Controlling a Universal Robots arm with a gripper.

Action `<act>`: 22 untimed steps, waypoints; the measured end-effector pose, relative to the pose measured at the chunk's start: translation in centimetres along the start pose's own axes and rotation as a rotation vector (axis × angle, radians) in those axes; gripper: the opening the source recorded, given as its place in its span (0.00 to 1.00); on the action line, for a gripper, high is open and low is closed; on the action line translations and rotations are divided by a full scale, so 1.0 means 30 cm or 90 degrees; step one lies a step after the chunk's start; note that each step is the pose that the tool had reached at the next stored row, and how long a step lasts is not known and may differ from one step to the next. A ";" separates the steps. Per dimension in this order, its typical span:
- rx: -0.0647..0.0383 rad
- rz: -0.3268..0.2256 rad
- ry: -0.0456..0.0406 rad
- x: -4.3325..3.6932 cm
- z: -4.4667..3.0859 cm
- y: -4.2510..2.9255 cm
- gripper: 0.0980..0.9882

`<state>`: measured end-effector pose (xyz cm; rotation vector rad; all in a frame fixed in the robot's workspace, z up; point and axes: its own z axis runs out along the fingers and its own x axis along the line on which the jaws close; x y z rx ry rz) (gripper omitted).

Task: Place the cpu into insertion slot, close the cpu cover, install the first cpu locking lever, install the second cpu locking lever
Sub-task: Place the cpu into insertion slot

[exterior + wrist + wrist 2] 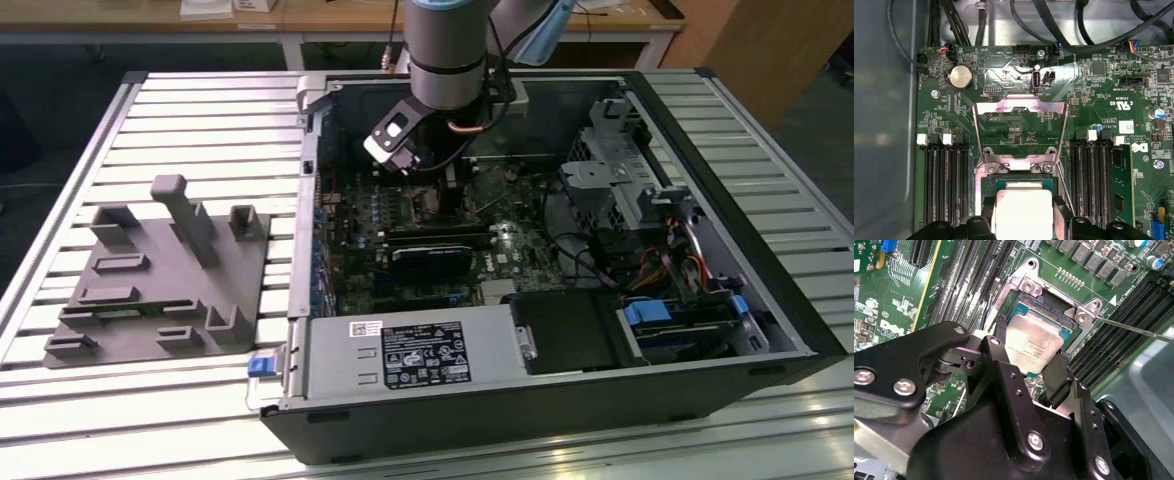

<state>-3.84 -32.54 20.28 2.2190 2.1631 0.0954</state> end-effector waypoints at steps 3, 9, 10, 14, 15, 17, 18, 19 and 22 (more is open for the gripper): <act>0.000 0.000 0.0003 0.000 0.003 0.000 0.49; 0.000 -0.001 0.0002 0.000 0.015 -0.001 0.49; 0.000 -0.002 0.0002 0.000 0.016 -0.002 0.49; 0.000 -0.002 0.0003 0.003 0.020 -0.005 0.49; 0.000 -0.003 0.0002 0.004 0.021 -0.005 0.49; 0.000 -0.004 0.0004 0.006 0.023 -0.005 0.49; 0.000 -0.004 0.0005 0.007 0.024 -0.005 0.49; 0.000 -0.005 0.0005 0.007 0.025 -0.006 0.49; 0.000 -0.005 0.0005 0.007 0.030 -0.006 0.49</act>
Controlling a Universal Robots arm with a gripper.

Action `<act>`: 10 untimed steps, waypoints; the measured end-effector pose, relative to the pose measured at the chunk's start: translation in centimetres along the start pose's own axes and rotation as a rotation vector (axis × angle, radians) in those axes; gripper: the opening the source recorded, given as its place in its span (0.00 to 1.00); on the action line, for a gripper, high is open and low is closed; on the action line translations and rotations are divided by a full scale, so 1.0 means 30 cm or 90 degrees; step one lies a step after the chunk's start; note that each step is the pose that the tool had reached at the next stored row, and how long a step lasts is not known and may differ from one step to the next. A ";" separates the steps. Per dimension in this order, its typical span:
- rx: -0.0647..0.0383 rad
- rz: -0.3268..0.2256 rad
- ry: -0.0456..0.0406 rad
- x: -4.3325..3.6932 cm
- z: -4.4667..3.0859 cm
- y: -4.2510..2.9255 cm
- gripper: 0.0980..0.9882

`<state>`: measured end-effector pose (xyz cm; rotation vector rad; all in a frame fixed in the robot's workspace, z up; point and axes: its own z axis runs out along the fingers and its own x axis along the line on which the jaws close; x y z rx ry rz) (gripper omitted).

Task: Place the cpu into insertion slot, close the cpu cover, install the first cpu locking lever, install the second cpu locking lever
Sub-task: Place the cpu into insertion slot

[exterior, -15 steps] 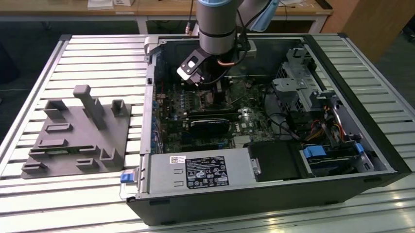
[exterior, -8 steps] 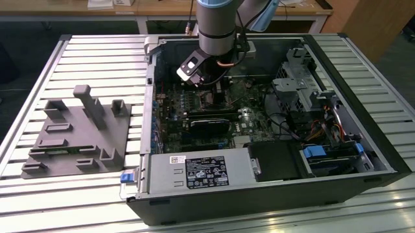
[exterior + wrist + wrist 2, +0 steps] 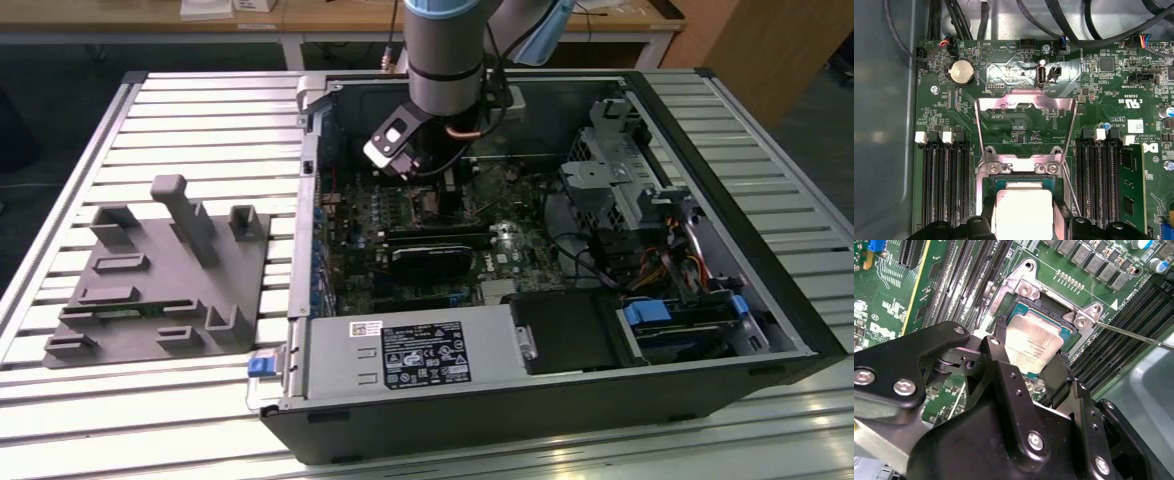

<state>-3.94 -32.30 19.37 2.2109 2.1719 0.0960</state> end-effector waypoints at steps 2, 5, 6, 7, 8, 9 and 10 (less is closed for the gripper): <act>0.000 0.000 -0.0001 0.000 0.001 0.000 0.49; 0.000 0.000 -0.0001 0.000 0.001 0.000 0.49; 0.000 0.000 -0.0001 0.000 0.002 0.000 0.49; 0.000 0.000 -0.0001 0.000 0.002 0.000 0.49; 0.000 0.000 -0.0001 0.000 0.002 0.000 0.49; 0.000 0.000 -0.0001 0.000 0.002 0.000 0.51; 0.000 0.000 -0.0001 0.000 0.002 0.000 0.51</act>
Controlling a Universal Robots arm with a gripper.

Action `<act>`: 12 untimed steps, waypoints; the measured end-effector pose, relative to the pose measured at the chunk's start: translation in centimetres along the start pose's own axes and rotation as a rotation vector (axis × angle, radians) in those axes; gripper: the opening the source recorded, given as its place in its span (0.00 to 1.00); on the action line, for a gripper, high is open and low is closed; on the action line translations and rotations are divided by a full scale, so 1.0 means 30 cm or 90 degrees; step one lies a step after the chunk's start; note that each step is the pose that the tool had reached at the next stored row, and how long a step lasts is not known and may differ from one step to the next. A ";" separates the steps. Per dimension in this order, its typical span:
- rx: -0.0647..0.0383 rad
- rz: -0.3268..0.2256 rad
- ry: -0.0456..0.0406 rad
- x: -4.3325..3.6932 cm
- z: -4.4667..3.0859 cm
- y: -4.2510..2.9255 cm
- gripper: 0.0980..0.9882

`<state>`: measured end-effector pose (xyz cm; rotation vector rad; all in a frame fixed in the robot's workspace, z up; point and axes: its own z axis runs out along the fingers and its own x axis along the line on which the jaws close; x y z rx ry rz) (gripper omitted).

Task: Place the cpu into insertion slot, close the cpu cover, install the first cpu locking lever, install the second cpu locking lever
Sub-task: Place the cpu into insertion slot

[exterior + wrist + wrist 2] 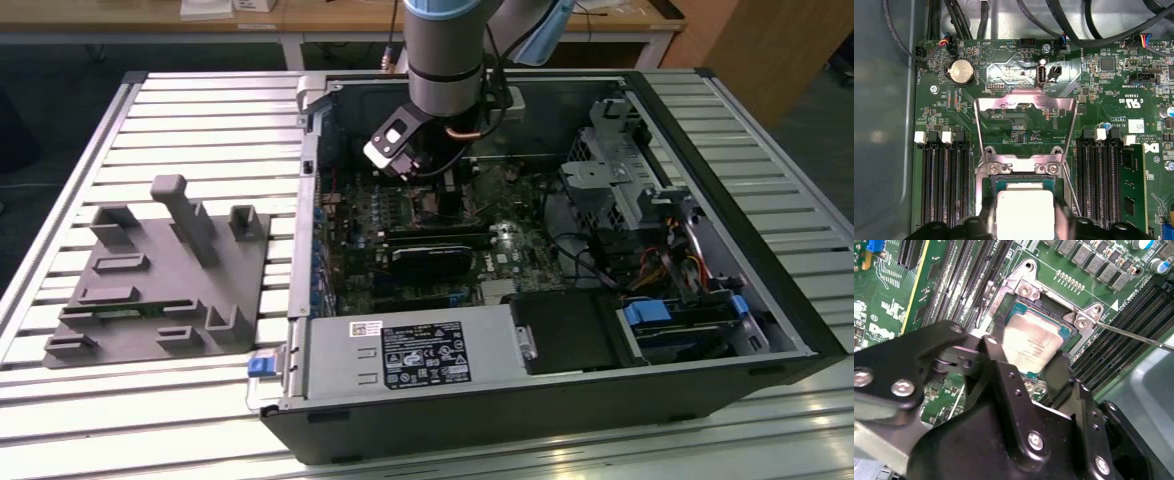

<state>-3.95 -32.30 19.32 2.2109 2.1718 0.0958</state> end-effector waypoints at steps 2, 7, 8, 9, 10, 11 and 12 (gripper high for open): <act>0.000 0.000 0.0000 0.000 0.000 0.000 0.58; 0.000 0.000 0.0001 0.000 -0.002 0.000 0.58; 0.000 0.000 0.0001 0.000 -0.005 0.000 0.58; 0.000 0.000 0.0000 0.000 -0.009 0.001 0.58; 0.000 0.000 0.0000 0.000 -0.012 0.001 0.58; 0.000 0.000 0.0000 0.000 -0.015 0.001 0.58; 0.000 0.000 0.0001 0.000 -0.015 0.001 0.58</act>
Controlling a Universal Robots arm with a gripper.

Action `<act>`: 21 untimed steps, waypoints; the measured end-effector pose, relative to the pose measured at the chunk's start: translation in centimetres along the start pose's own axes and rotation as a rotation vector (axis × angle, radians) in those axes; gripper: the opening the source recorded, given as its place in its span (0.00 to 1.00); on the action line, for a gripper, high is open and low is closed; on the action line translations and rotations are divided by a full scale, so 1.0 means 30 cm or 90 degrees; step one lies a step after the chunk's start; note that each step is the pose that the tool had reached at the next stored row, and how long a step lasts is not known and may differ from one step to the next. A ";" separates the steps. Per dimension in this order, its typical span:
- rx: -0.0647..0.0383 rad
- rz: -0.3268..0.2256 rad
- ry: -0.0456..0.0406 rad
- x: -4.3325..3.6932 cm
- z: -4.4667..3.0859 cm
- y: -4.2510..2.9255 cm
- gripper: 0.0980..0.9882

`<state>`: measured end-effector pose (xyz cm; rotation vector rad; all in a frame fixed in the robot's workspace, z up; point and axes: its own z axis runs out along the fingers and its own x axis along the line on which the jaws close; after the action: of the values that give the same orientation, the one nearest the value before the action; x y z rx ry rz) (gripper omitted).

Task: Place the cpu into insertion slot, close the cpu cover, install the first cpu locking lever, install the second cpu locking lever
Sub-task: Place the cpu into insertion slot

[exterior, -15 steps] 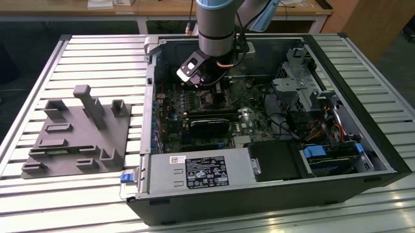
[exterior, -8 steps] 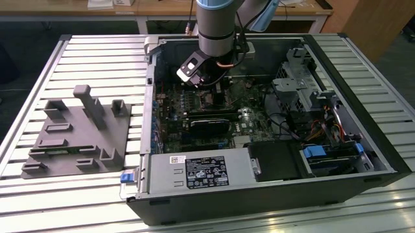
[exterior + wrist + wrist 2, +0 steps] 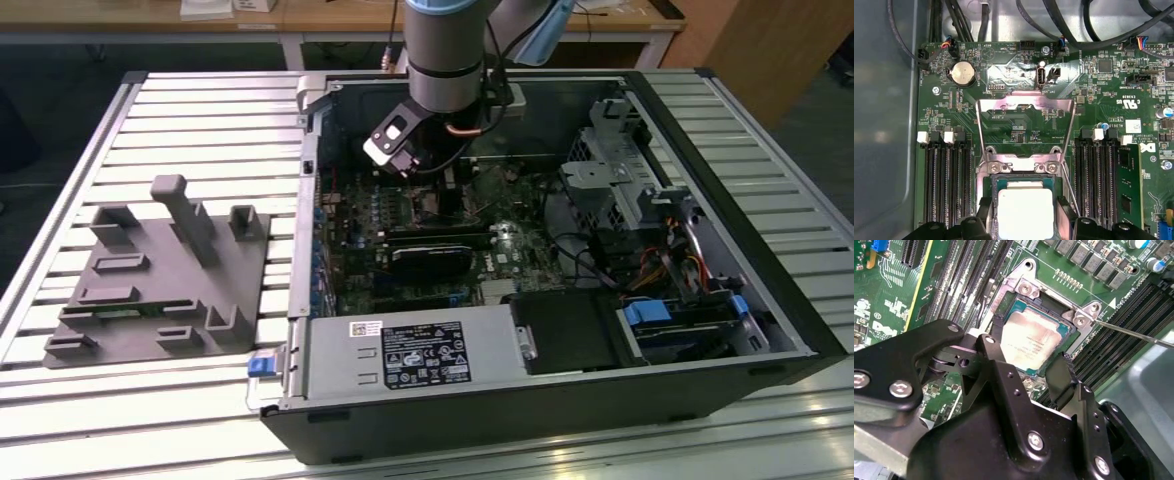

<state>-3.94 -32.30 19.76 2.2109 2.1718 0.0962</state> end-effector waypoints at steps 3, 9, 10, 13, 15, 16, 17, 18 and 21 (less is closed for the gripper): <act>0.000 0.000 0.0000 0.000 0.000 0.000 0.58; 0.000 0.000 -0.0003 0.000 -0.001 0.000 0.56; 0.000 0.000 -0.0008 -0.001 -0.001 0.000 0.49; 0.000 0.000 -0.0005 -0.001 -0.001 0.000 0.43; 0.000 0.000 -0.0001 0.000 0.000 0.000 0.40; 0.000 0.000 -0.0001 0.000 0.000 0.000 0.40; 0.000 0.000 -0.0001 0.000 0.000 0.000 0.40; 0.000 0.000 -0.0001 0.000 0.000 0.000 0.40; 0.000 0.000 0.0000 0.000 0.000 0.000 0.40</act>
<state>-3.95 -32.30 19.77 2.2109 2.1719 0.0959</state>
